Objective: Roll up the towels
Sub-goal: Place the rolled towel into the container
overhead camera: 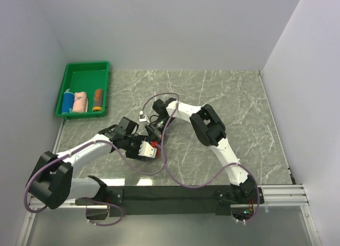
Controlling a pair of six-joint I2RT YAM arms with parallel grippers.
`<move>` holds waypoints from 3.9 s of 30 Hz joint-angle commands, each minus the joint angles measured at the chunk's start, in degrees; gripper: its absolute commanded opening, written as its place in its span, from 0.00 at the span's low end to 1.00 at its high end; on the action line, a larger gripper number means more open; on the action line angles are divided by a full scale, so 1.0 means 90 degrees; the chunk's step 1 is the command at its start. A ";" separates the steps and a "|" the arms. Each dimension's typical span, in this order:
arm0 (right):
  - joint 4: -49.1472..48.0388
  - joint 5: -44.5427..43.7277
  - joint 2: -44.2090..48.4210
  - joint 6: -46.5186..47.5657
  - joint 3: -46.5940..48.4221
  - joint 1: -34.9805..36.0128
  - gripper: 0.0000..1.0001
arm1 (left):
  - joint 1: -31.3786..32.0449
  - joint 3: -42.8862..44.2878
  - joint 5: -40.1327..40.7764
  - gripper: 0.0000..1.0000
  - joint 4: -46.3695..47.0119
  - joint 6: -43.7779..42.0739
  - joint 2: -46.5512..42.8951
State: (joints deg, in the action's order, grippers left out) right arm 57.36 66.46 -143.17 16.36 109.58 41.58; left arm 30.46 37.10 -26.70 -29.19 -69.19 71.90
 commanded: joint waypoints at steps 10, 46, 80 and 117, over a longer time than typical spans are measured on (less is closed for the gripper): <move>-0.0065 -0.1681 -0.0957 0.0467 -0.0164 0.0077 0.00 | 0.0258 -0.0383 0.0368 0.49 0.0598 0.0109 0.0750; 0.0238 -0.2364 0.2695 -0.0021 -0.2029 -0.2111 0.98 | -0.5366 0.6922 0.0668 0.00 -0.1641 0.6661 0.3466; 0.0433 -0.2218 0.2236 0.0038 -0.1834 -0.2237 0.99 | -0.4497 0.6502 0.4198 0.00 0.0041 0.7150 0.5283; 0.0560 -0.2101 0.2334 0.0087 -0.1795 -0.2306 1.00 | -0.4976 0.7469 0.3445 0.49 -0.1464 0.7248 0.5674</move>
State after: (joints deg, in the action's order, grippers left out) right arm 61.19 46.19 -123.20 16.36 91.81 21.32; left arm -13.91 102.26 3.77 -38.92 -3.81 125.56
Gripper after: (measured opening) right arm 0.996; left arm 0.487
